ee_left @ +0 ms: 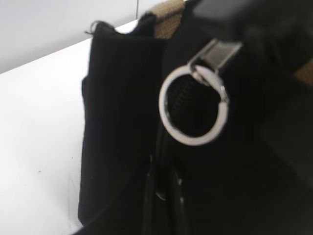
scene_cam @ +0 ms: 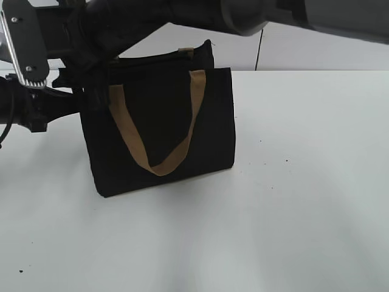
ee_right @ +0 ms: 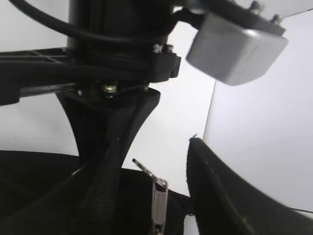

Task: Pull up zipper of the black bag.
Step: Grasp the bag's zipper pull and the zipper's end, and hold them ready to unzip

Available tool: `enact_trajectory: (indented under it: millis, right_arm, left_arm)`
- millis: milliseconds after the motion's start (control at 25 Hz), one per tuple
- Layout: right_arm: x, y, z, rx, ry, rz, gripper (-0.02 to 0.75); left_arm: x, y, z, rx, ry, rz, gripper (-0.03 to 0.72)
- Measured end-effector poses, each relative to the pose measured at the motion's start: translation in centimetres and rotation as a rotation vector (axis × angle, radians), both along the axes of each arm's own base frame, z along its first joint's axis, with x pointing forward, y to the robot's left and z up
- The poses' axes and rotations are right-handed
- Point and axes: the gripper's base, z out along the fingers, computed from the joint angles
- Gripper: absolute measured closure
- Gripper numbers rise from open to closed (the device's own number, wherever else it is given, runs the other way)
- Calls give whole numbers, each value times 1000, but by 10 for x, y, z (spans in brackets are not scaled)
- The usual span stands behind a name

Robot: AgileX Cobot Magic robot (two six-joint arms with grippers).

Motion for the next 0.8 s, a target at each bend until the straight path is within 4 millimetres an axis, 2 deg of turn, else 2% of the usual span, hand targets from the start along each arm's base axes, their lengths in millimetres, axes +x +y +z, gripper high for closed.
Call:
enact_trajectory:
  millis: [320, 480, 640, 800]
  right_arm:
    - [5, 2, -11, -8, -8, -6, 391]
    - [7, 1, -10, 5, -24, -16, 391]
    - [12, -2, -9, 18, -37, -35, 393]
    - [15, -4, -9, 37, -8, -67, 458]
  left_arm:
    - [0, 2, 2, 6, -8, 4, 659]
    - [-2, 3, 12, 11, -37, 8, 659]
    - [-2, 3, 13, 13, -40, 6, 659]
    - [-2, 3, 13, 16, -39, 7, 659]
